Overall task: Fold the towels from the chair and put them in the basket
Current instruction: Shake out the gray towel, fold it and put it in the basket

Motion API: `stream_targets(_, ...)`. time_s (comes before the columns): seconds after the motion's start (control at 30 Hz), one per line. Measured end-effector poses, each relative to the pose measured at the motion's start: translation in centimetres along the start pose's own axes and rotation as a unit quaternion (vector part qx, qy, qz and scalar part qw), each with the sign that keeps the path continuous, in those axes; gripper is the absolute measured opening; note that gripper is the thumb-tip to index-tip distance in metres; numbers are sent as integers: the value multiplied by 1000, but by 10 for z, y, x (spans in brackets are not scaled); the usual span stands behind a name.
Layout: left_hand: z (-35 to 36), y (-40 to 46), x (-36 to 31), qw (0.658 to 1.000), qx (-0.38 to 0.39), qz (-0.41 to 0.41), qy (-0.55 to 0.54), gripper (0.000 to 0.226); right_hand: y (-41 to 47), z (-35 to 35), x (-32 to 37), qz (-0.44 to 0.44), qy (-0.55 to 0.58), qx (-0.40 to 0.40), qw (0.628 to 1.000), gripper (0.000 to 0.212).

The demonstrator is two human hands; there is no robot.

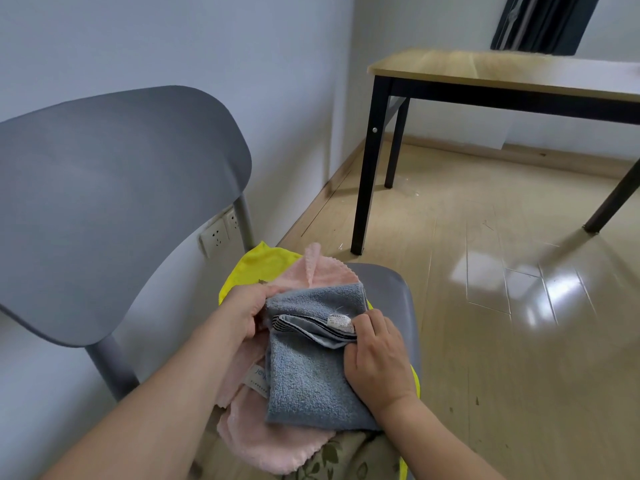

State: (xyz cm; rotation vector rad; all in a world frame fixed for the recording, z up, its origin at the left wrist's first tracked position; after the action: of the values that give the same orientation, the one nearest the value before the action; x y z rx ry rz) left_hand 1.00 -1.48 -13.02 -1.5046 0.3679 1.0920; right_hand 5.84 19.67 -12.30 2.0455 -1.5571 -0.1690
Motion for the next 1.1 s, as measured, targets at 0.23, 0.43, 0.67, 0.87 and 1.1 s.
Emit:
stream_targets(0.23,13,-2,-7,991,6,22,-129,27,0,2,-2,1,5,2,1000,8)
stream_targets(0.43,-7,2,-14,990,-58,126,-9,13,0,3,-2,3,8,2,1000,9)
stream_targets(0.67,-11,-2,1,998,13,-68,-3,28,0,3,2,-29,-28,23,999,22)
stream_targets(0.87,-5,2,11,993,20,-83,76,41,3,16,-3,5,-47,79,996,28)
stream_targets(1.1,3,7,10,995,47,-89,-19,46,5,20,-4,31,-52,97,993,31)
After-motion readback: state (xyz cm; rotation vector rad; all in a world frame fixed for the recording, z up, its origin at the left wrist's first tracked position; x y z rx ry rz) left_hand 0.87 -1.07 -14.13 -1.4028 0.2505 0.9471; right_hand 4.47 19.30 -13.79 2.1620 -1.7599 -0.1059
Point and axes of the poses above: each hand's wrist, its own y-axis towards the middle knuckle, its own z-axis out of the palm, x = y × z, the point moved 5 cm from there along y, towards the middle knuckle, and after that the axes turned 9 degrees about -y, right-handed, at the moved point
